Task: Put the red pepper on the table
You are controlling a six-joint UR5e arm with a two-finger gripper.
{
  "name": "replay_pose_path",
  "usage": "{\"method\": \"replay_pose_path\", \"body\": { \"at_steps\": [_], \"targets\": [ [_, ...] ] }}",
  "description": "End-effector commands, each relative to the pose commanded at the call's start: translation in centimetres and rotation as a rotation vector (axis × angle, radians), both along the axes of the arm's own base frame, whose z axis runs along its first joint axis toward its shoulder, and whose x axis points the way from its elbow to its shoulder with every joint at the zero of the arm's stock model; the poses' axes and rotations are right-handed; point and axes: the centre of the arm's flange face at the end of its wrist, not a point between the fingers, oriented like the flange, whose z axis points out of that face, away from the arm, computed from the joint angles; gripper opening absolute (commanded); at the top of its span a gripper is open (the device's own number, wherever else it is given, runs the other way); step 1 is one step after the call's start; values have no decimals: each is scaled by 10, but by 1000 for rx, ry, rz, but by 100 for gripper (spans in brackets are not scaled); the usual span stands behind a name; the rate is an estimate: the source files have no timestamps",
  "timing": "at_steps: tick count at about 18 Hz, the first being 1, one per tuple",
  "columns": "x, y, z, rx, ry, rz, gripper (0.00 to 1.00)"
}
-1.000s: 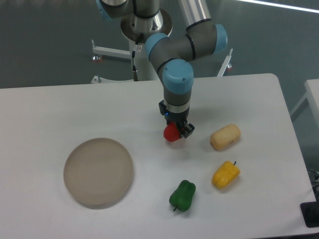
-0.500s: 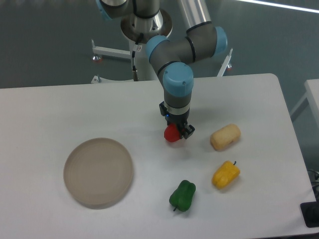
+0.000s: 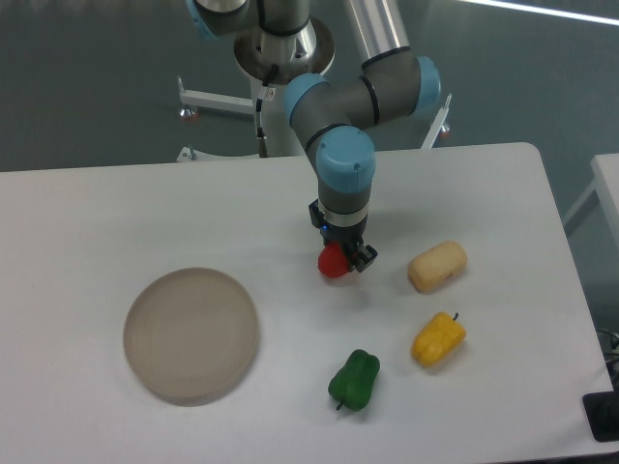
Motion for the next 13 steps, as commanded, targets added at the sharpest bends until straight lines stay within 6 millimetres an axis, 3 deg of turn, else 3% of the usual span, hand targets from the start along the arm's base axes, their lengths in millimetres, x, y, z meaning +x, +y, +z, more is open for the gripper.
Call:
{"method": "replay_pose_path", "body": {
  "at_steps": [8,11,12,13],
  "targets": [
    [3,4,-4,-16,13,-11,61],
    [4,5,-5,-19,12,-14,66],
    [4,5,-5,-18,13,-14,71],
    [4,4,-4,-18,13,-14,86]
  ]
}}
